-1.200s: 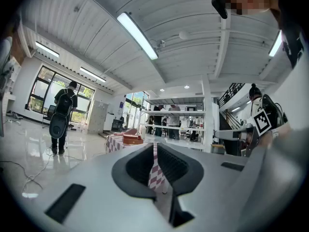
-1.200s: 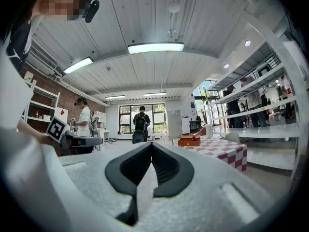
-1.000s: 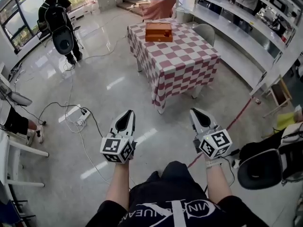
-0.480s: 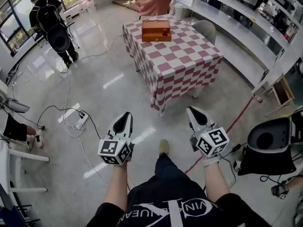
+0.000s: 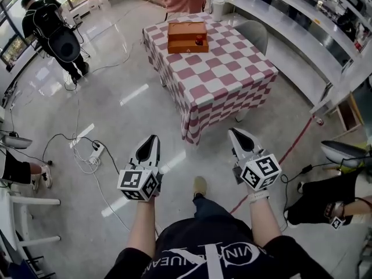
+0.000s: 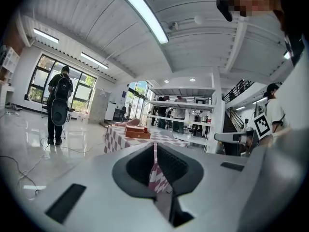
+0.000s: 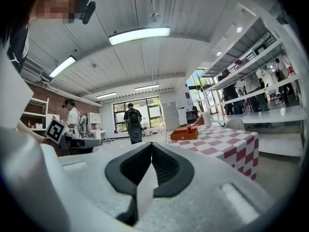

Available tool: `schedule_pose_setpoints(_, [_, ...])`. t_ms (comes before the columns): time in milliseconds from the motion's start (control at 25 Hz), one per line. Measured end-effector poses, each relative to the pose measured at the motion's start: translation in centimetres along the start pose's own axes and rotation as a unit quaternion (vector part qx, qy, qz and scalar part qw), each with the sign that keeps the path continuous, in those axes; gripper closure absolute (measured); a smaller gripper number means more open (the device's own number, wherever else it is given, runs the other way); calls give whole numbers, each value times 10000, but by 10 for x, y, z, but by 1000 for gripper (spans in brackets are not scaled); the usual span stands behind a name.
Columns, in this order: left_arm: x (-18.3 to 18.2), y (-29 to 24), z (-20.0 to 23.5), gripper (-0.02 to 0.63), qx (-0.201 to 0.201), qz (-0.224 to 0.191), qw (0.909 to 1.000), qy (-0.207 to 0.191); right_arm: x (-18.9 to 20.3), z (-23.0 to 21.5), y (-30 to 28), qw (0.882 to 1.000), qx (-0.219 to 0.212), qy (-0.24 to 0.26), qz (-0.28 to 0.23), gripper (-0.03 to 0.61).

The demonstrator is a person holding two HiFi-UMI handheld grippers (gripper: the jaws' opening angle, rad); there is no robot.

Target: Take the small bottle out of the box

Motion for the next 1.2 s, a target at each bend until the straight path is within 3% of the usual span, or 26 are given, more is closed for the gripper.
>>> schedule_pose_setpoints(360, [-15,-67,17,589,-33,169,9998,-54,-13,-50,-54,9998,-80,-204,17,572])
schedule_pose_setpoints(680, [-29,-128,26,589,-53,20,10000,-36,-25,-86,-101,9993,-354,-63,22,572])
schedule_pose_setpoints(1200, [-17,-175,39,589,33,146,9999,10,-30,-125,-136,9988,-448,-190,93,572])
Point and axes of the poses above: the fingertips, and each gripper's own axes: y backward along the fingers, z to its left, x out of its underside, the point moved 6 cm from there along y, backward along the fingers, and after that the axes turned 3 degrees about -y, right-handed, at the moved point
